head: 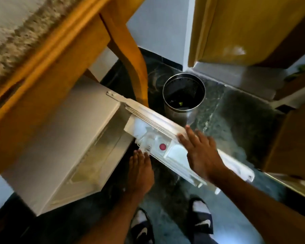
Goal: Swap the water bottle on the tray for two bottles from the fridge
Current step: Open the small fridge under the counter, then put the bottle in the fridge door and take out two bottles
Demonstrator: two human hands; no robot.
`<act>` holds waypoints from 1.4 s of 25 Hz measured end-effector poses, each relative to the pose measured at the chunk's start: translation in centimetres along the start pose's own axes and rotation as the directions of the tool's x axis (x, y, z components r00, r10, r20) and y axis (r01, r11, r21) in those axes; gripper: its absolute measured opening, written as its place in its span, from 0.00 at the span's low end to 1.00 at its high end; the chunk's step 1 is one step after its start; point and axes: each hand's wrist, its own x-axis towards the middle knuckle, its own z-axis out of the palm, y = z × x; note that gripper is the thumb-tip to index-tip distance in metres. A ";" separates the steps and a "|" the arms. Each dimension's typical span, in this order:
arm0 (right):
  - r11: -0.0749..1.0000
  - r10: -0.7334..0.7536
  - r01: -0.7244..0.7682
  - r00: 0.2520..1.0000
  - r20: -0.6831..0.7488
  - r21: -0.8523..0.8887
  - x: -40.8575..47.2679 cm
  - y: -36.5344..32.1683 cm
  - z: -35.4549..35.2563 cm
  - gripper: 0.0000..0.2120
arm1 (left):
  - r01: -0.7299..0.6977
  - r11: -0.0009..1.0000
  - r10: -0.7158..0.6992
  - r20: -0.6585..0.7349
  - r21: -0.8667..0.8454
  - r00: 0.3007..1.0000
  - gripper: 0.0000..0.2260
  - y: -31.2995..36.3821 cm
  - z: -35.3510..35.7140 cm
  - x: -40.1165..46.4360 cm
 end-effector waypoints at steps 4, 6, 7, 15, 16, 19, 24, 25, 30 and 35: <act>0.995 0.032 -0.055 0.968 -0.250 -0.087 2.1 2.4 0.9 0.30 | -0.224 0.964 0.208 0.118 0.140 0.971 0.28 0.6 4.8 6.1; 1.000 0.009 0.004 0.852 -0.524 0.023 0.2 2.7 4.4 0.20 | -0.310 0.939 0.297 0.103 0.151 0.949 0.27 0.1 6.6 8.7; 0.993 0.056 0.017 0.811 -0.583 0.119 -1.7 2.3 6.4 0.14 | -0.361 0.918 0.355 0.067 0.163 0.932 0.26 -0.1 6.9 9.6; 0.804 0.539 -0.532 0.841 0.052 0.266 2.1 7.0 18.3 0.14 | -0.621 0.734 0.622 0.094 0.274 0.777 0.22 4.2 7.9 15.9; 0.792 0.549 -0.572 0.820 0.162 0.212 3.5 8.4 19.0 0.15 | -0.617 0.735 0.613 0.112 0.281 0.782 0.24 4.8 8.0 16.0; 0.819 0.519 -0.566 0.801 0.300 0.094 4.1 10.2 21.3 0.18 | -0.603 0.734 0.598 0.125 0.312 0.792 0.23 5.2 8.1 15.9; 0.879 0.453 -0.475 0.805 0.384 -0.040 5.8 10.9 21.7 0.20 | -0.655 0.713 0.615 0.226 0.250 0.755 0.22 4.0 10.0 15.2; 0.882 0.454 -0.467 0.811 0.369 -0.057 6.0 10.9 21.7 0.22 | -0.633 0.761 0.599 0.218 0.143 0.770 0.20 4.2 10.1 15.3; 0.867 0.478 -0.498 0.844 0.242 0.026 5.5 10.8 22.2 0.22 | -0.530 0.840 0.542 0.132 -0.114 0.830 0.18 3.4 9.2 19.5; 0.844 0.505 -0.527 0.842 0.188 0.097 4.0 10.0 21.8 0.22 | -0.628 0.775 0.550 0.418 0.065 0.723 0.26 2.2 7.9 23.5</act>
